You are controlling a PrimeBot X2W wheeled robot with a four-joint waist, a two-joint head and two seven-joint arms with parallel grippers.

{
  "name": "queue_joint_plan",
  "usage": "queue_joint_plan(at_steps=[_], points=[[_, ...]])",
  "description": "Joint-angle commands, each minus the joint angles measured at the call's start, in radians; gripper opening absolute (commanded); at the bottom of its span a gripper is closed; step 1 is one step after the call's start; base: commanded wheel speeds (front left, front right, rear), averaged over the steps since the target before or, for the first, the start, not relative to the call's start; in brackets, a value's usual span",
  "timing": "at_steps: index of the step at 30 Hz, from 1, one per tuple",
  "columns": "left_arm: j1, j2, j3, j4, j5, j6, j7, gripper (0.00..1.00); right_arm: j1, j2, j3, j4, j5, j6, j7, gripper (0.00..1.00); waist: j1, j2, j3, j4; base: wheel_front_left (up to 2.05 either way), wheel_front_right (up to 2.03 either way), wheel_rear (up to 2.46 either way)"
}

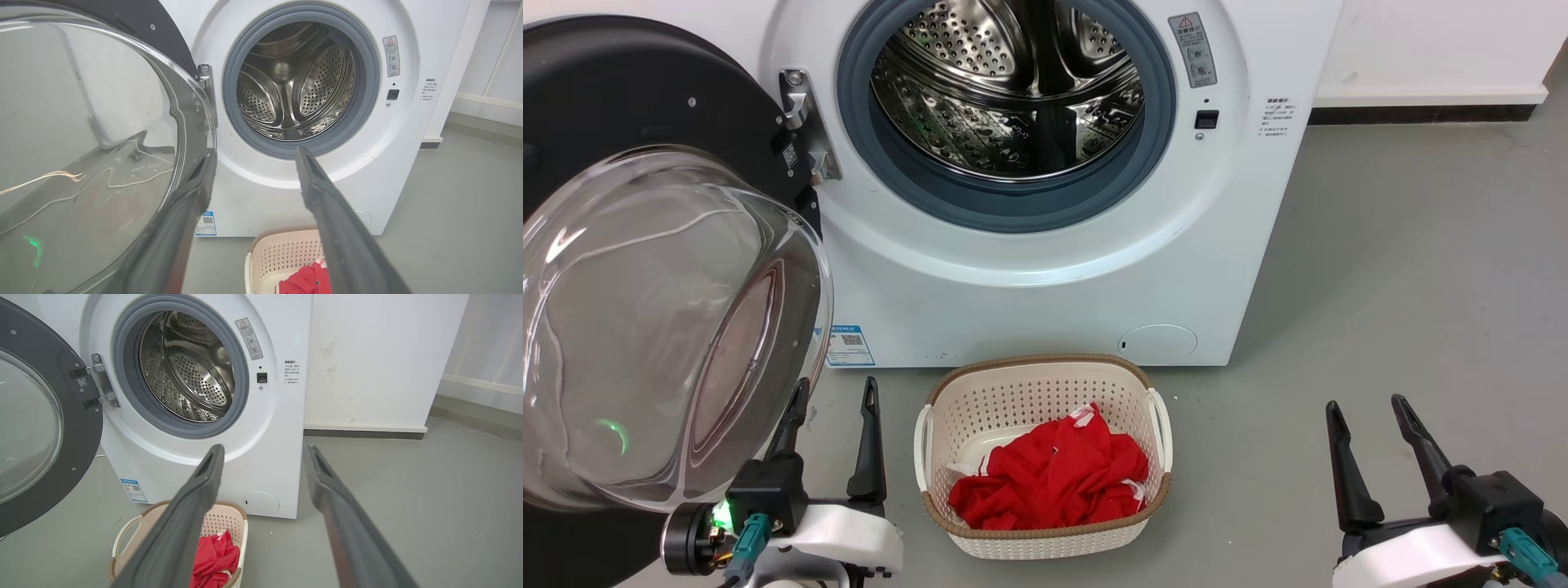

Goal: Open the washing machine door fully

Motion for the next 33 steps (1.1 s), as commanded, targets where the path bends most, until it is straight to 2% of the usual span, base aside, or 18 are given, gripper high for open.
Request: queue_joint_plan(at_steps=[1, 5, 6, 9, 16, 33], points=[[-0.006, -0.003, 0.005, 0.0, 0.005, 0.0, -0.002, 1.0, -0.004, 0.002, -0.001, 0.004, 0.005, -0.001, -0.006, 1.0, 0.0, 0.0, 0.0, 0.0, 0.0, 0.0, 0.0], [-0.004, -0.006, 0.009, -0.001, 0.002, -0.002, -0.002, 1.0, -0.007, 0.002, 0.0, 0.01, 0.006, -0.001, -0.008, 1.0, 0.0, 0.0, 0.0, -0.002, 0.0, 0.0, 0.0], [0.0, -0.003, 0.007, 0.001, 0.002, -0.004, 0.0, 0.0, 0.0, 0.0, 0.0, 0.01, 0.007, 0.0, -0.002, 0.0, 0.0, 0.0, 0.0, -0.002, 0.0, 0.0, 0.0], [0.002, -0.004, 0.014, 0.026, -0.017, -0.006, 0.011, 0.0, 0.008, 0.0, 0.004, 0.025, 0.026, 0.0, 0.001, 0.0, 0.0, 0.0, 0.0, -0.002, 0.0, 0.0, 0.0], [-0.01, -0.007, 0.034, 0.037, -0.164, -0.021, 0.055, 0.0, -0.01, -0.008, 0.001, 0.04, 0.189, 0.0, 0.025, 0.0, 0.0, 0.0, 0.001, -0.001, 0.0, 0.0, 0.0], [-0.017, -0.013, 0.056, 0.04, -0.455, -0.052, 0.118, 0.0, -0.048, -0.021, -0.003, 0.074, 0.496, 0.0, 0.071, 0.0, 0.0, 0.0, 0.002, 0.0, 0.0, 0.0, 0.0]])
